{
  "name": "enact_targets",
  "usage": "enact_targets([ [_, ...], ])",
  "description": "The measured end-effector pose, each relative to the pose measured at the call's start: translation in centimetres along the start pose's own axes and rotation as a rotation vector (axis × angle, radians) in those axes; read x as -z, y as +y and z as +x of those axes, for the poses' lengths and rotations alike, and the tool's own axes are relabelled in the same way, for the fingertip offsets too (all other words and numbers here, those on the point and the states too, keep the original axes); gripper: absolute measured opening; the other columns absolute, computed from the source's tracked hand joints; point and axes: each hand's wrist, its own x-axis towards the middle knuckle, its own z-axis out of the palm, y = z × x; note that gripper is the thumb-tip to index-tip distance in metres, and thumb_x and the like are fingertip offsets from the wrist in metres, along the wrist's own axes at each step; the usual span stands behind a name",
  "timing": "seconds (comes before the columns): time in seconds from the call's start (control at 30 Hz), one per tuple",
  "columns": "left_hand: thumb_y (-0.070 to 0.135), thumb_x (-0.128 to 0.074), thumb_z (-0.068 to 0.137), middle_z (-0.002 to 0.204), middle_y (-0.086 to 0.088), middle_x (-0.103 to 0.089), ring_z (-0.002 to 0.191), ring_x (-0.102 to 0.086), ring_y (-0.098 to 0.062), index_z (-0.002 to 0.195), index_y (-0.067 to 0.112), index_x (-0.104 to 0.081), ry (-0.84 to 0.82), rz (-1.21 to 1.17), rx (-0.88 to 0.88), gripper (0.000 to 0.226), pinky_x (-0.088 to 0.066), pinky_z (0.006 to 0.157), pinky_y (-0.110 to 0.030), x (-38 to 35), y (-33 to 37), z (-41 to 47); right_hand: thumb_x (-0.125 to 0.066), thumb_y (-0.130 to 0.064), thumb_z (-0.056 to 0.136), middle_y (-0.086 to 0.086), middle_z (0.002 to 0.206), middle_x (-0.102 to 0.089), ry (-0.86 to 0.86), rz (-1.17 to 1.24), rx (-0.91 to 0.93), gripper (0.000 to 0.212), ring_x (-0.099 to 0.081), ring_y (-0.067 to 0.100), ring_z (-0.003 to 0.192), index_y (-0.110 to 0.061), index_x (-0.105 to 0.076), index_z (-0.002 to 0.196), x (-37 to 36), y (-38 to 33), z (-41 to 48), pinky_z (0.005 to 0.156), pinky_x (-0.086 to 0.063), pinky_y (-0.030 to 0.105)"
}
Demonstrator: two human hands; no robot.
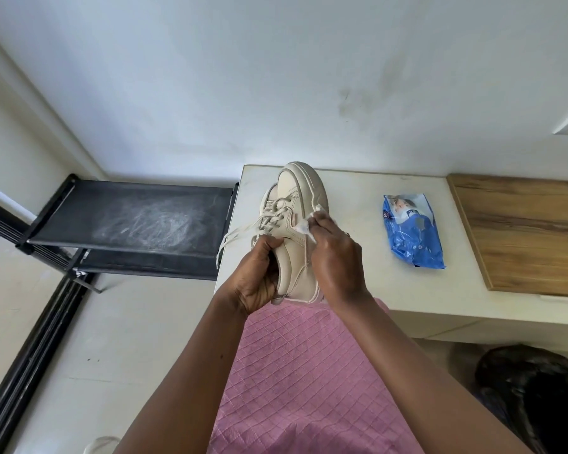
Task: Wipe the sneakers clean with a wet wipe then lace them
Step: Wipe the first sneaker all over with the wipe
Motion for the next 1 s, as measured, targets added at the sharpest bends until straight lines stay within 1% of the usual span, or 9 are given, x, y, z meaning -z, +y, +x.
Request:
enact_targets([
  [0.13, 0.020, -0.038, 0.092, 0.103, -0.019, -0.061, 0.083, -0.062, -0.026, 0.109, 0.002, -0.061, 0.014, 0.063, 0.002, 0.034, -0.056, 0.063, -0.031, 0.1, 0.9, -0.3, -0.056, 0.008, 0.069, 0.015, 0.095, -0.071, 0.035, -0.010, 0.028, 0.026, -0.070, 0.026, 0.086, 0.004, -0.071, 0.089, -0.4, 0.4, 2.6, 0.059, -0.056, 0.029],
  [0.2, 0.018, -0.037, 0.092, 0.095, -0.017, -0.063, 0.071, -0.064, -0.023, 0.109, 0.001, -0.059, -0.002, 0.072, 0.023, 0.033, -0.057, 0.053, -0.028, 0.3, 1.0, -0.7, -0.049, 0.009, 0.071, 0.016, 0.097, -0.070, 0.016, 0.008, -0.004, 0.029, -0.070, 0.029, 0.080, 0.004, -0.070, 0.091, -0.5, 0.3, 4.1, 0.057, -0.056, 0.033],
  [0.37, 0.016, -0.038, 0.092, 0.101, -0.015, -0.067, 0.087, -0.066, -0.024, 0.111, 0.004, -0.059, -0.051, 0.052, 0.037, 0.031, -0.054, 0.082, -0.035, 0.7, 0.1, -1.1, -0.033, 0.001, 0.076, 0.014, 0.094, -0.070, -0.131, -0.001, -0.094, 0.037, -0.063, 0.039, 0.081, -0.001, -0.069, 0.083, 0.0, 1.2, 8.0, 0.063, -0.049, 0.037],
  [0.5, 0.016, -0.040, 0.089, 0.098, -0.014, -0.069, 0.086, -0.068, -0.023, 0.108, 0.004, -0.061, -0.072, 0.003, -0.024, 0.031, -0.053, 0.085, -0.037, 0.6, 0.2, -0.8, -0.041, 0.015, 0.066, 0.014, 0.103, -0.069, -0.103, 0.043, 0.004, 0.041, -0.066, 0.034, 0.088, 0.001, -0.070, 0.090, 0.2, 0.6, 7.4, 0.067, -0.054, 0.037],
  [0.6, 0.020, -0.043, 0.084, 0.095, -0.014, -0.069, 0.085, -0.065, -0.024, 0.103, 0.005, -0.064, -0.060, 0.037, -0.043, 0.032, -0.048, 0.088, -0.040, 0.6, 0.5, -0.4, -0.053, 0.016, 0.067, 0.017, 0.101, -0.070, -0.021, 0.069, 0.053, 0.030, -0.067, 0.029, 0.096, 0.002, -0.071, 0.088, 0.2, -0.1, 5.1, 0.069, -0.057, 0.036],
  [0.67, 0.022, -0.044, 0.082, 0.093, -0.014, -0.068, 0.084, -0.063, -0.024, 0.102, 0.005, -0.065, -0.048, 0.045, -0.045, 0.033, -0.045, 0.084, -0.038, 0.7, 0.5, -0.3, -0.065, 0.018, 0.065, 0.017, 0.103, -0.069, -0.017, 0.068, 0.029, 0.030, -0.066, 0.029, 0.101, 0.002, -0.071, 0.090, 0.2, -0.5, 3.0, 0.071, -0.056, 0.034],
  [0.8, 0.028, -0.046, 0.080, 0.095, -0.014, -0.069, 0.078, -0.066, -0.022, 0.100, 0.007, -0.072, -0.050, 0.027, -0.081, 0.038, -0.056, 0.068, -0.029, 1.1, 0.9, -0.4, -0.072, 0.022, 0.060, 0.019, 0.100, -0.070, -0.060, 0.166, 0.035, 0.036, -0.068, 0.028, 0.094, 0.005, -0.070, 0.092, 0.7, -2.8, -2.0, 0.072, -0.057, 0.030],
  [0.9, 0.031, -0.045, 0.080, 0.096, -0.015, -0.069, 0.083, -0.069, -0.020, 0.092, 0.002, -0.074, -0.069, -0.029, -0.052, 0.043, -0.054, 0.082, -0.030, 1.1, 1.1, -0.6, -0.074, 0.018, 0.063, 0.019, 0.102, -0.069, -0.102, 0.195, 0.168, 0.035, -0.067, 0.028, 0.097, 0.006, -0.070, 0.096, 0.9, -2.8, -3.3, 0.082, -0.055, 0.032],
  [1.0, 0.030, -0.041, 0.083, 0.104, -0.015, -0.068, 0.091, -0.068, -0.021, 0.103, 0.005, -0.070, -0.092, -0.040, -0.058, 0.043, -0.047, 0.094, -0.036, 0.9, 1.0, -1.0, -0.066, 0.013, 0.074, 0.019, 0.108, -0.068, -0.114, 0.133, 0.279, 0.028, -0.065, 0.026, 0.104, 0.006, -0.069, 0.100, 0.5, -1.2, -1.6, 0.085, -0.054, 0.032],
])
